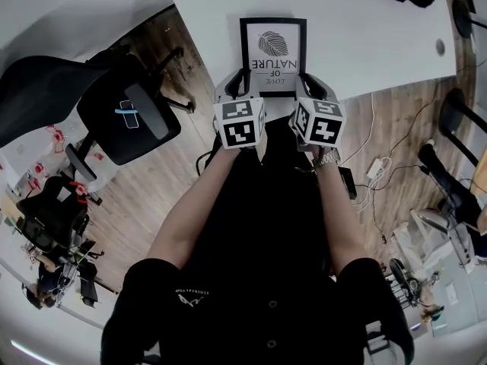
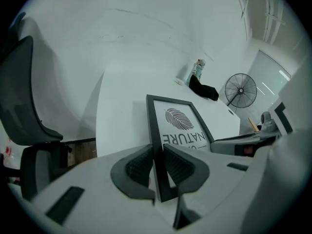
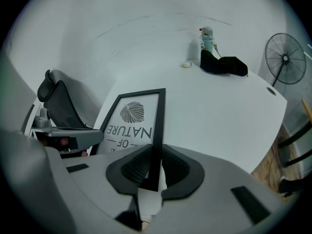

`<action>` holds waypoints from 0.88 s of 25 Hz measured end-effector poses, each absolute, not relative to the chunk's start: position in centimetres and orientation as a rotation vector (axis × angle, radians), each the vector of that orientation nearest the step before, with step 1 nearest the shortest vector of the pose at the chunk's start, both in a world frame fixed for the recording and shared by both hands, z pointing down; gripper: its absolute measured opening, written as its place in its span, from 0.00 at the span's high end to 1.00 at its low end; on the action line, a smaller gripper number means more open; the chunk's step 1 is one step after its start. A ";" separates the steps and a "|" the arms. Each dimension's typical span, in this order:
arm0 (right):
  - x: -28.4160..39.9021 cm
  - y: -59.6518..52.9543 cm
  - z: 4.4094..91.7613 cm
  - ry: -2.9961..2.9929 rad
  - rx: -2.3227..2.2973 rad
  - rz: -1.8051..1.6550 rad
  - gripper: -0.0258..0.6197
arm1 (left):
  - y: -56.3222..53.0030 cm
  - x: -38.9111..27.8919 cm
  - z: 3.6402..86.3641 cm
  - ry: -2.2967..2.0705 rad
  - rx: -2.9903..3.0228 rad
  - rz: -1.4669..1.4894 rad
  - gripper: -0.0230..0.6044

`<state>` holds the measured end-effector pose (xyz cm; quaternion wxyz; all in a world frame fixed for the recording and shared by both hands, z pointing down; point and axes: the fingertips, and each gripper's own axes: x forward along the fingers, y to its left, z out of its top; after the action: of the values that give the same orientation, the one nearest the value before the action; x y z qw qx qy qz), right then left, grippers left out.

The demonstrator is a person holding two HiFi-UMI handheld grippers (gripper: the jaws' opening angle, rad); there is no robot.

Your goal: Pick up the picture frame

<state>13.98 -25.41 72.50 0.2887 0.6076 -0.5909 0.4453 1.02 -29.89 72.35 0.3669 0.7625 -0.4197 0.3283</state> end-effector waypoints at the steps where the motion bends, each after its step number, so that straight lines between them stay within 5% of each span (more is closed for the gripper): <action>1: 13.9 -25.3 72.2 -1.589 1.616 1.187 0.86 | -29.7 1.0 72.0 -1.088 1.965 0.839 0.85; 22: 16.5 -21.9 66.8 -1.790 1.548 1.054 0.86 | -24.4 3.0 65.8 -1.323 1.986 0.681 0.85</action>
<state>16.48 -21.93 66.79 0.2722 0.5750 -0.6648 0.3916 3.00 -24.45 65.79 0.3238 0.7571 -0.5045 0.2597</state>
